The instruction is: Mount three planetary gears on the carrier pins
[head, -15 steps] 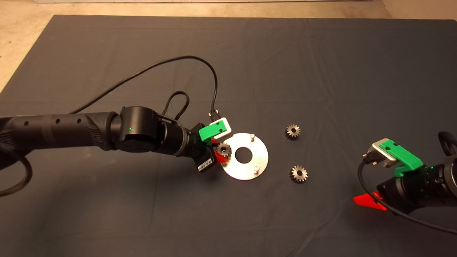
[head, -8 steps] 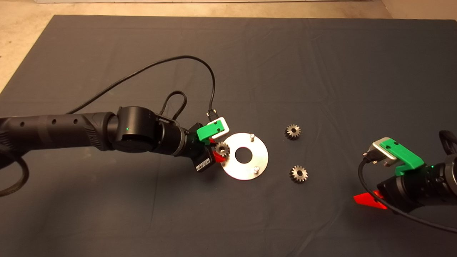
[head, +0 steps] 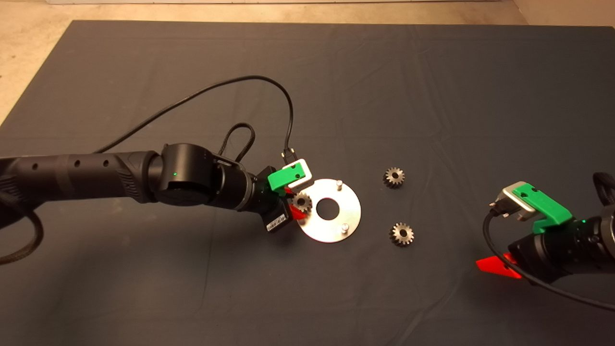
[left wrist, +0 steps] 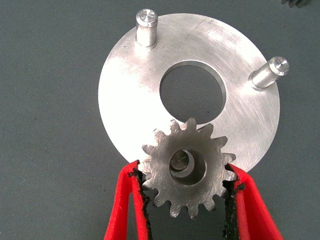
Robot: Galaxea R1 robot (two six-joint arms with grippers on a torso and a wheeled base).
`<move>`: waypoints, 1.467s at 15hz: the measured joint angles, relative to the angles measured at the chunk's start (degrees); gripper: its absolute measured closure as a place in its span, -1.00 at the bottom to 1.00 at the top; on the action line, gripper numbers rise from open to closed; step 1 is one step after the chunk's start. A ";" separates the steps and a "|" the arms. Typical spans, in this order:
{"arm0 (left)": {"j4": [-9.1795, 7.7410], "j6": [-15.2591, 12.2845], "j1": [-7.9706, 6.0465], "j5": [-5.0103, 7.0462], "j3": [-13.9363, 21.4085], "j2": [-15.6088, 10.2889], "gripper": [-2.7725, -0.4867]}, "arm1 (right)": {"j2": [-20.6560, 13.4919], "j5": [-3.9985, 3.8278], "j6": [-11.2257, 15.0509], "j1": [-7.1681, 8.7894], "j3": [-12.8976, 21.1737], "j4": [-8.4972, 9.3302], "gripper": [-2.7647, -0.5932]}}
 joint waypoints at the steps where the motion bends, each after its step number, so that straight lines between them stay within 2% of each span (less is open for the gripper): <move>1: 0.00 0.00 0.00 -0.02 0.00 0.00 0.95 | 0.00 0.00 0.00 0.05 0.00 0.05 -0.49; 6: 0.00 0.00 0.02 -0.05 -0.02 0.00 0.96 | 0.00 0.00 0.00 0.07 0.00 0.27 -0.49; 9: 1.13 0.00 0.93 -0.41 -0.02 0.01 0.96 | 0.00 0.00 0.00 0.07 0.00 0.28 -0.49; 11: 1.13 0.00 1.40 -0.49 -0.05 0.04 0.96 | 0.00 0.00 0.00 0.07 0.00 0.35 -0.49; 22: 1.13 0.00 1.40 -0.41 -0.09 0.12 0.95 | 0.00 -0.02 0.00 0.09 0.00 0.52 -0.49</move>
